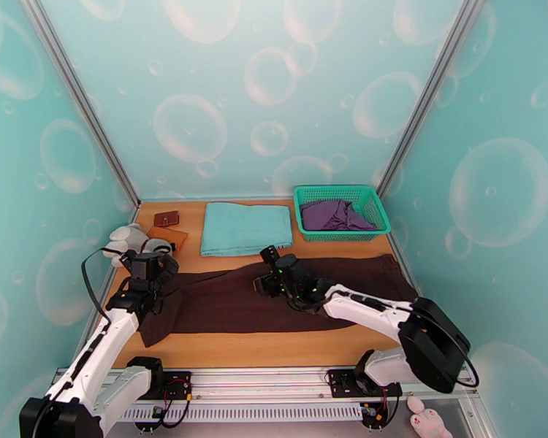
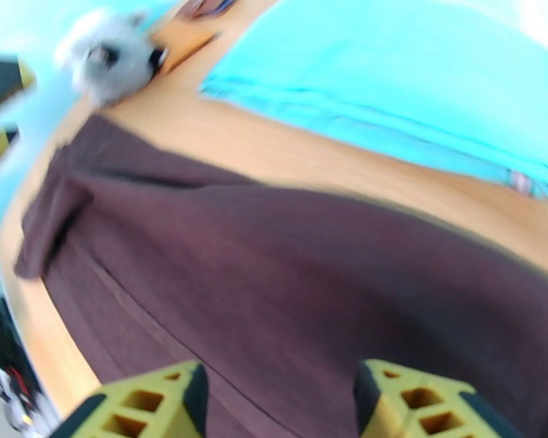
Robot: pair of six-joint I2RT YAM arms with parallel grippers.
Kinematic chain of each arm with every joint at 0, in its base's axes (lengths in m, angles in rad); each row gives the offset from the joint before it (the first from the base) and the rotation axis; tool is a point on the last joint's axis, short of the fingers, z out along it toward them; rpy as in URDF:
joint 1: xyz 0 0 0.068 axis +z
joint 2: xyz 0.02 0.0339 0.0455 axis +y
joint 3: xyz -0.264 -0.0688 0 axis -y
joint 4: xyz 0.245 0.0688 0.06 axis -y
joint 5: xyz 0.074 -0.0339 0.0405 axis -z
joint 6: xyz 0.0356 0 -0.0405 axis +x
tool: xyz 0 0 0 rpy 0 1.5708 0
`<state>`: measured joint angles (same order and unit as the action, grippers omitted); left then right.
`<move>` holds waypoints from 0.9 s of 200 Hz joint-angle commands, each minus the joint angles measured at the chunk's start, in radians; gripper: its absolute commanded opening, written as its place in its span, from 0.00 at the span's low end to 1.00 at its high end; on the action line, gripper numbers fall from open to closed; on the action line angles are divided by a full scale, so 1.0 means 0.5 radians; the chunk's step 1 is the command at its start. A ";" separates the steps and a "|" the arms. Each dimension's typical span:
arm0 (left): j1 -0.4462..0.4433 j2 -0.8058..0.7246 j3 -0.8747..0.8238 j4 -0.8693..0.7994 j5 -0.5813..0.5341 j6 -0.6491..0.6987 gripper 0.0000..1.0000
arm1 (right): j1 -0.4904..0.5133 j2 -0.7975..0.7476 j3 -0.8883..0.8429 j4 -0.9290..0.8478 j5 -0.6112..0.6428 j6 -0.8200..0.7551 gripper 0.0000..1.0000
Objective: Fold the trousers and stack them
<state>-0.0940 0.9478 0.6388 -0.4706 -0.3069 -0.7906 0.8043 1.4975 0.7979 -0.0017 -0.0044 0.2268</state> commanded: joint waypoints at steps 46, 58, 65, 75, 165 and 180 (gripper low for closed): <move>0.107 0.017 -0.015 -0.241 0.049 -0.106 0.99 | 0.222 0.428 0.141 -0.064 0.264 -0.223 0.54; 0.111 0.022 -0.027 -0.225 0.061 -0.103 0.99 | 0.232 0.438 0.138 -0.064 0.266 -0.227 0.51; 0.111 0.025 -0.031 -0.217 0.066 -0.106 0.99 | 0.237 0.443 0.135 -0.066 0.266 -0.227 0.48; 0.114 0.025 -0.043 -0.200 0.077 -0.106 0.99 | 0.238 0.452 0.137 -0.073 0.260 -0.228 0.43; 0.124 -0.022 -0.083 -0.142 0.110 -0.096 0.99 | 0.274 0.445 0.131 -0.123 0.223 -0.228 0.34; 0.124 -0.035 -0.096 -0.126 0.134 -0.088 0.99 | 0.277 0.421 0.111 -0.118 0.198 -0.230 0.37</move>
<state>-0.0441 0.9535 0.6098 -0.5655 -0.2703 -0.8379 0.9302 1.7176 0.8505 -0.0463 0.1062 0.1150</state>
